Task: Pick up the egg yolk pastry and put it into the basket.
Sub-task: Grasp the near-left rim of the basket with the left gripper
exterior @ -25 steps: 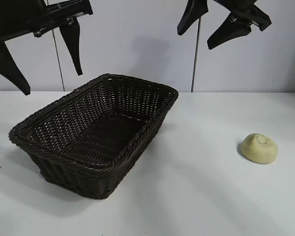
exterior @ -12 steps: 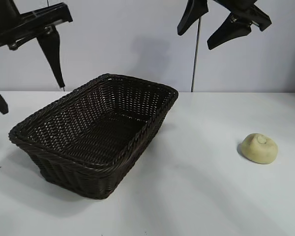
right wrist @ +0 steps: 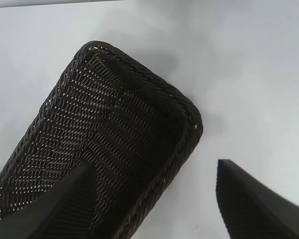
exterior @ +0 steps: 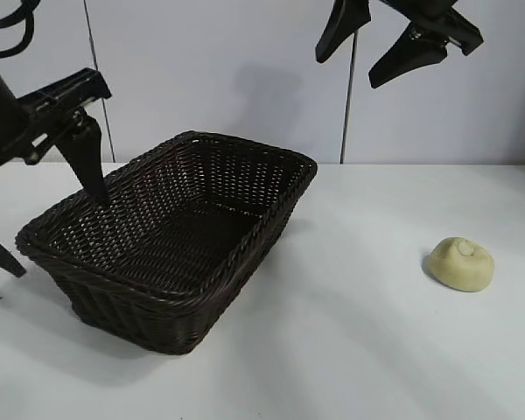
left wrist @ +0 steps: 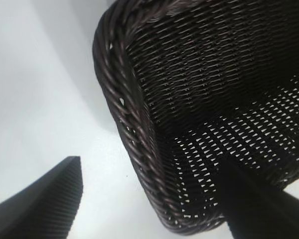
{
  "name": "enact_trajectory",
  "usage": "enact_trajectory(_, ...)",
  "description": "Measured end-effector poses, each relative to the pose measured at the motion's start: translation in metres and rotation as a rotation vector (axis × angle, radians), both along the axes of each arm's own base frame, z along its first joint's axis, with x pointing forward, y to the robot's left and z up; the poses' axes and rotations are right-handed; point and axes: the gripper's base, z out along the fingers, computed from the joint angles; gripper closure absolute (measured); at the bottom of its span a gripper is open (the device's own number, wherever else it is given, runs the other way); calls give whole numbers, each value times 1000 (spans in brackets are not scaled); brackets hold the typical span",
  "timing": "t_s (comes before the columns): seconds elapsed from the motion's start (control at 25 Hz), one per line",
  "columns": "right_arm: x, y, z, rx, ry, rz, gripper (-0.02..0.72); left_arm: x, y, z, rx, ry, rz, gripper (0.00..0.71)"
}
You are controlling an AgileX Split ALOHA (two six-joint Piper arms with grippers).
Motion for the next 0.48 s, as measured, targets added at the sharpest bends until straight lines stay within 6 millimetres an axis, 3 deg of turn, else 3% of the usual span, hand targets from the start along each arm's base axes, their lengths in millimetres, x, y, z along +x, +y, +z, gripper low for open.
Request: enact_trajectory(0.48,0,0,0,0,0,0,208,-2,2,-16,-55,-36,98,169)
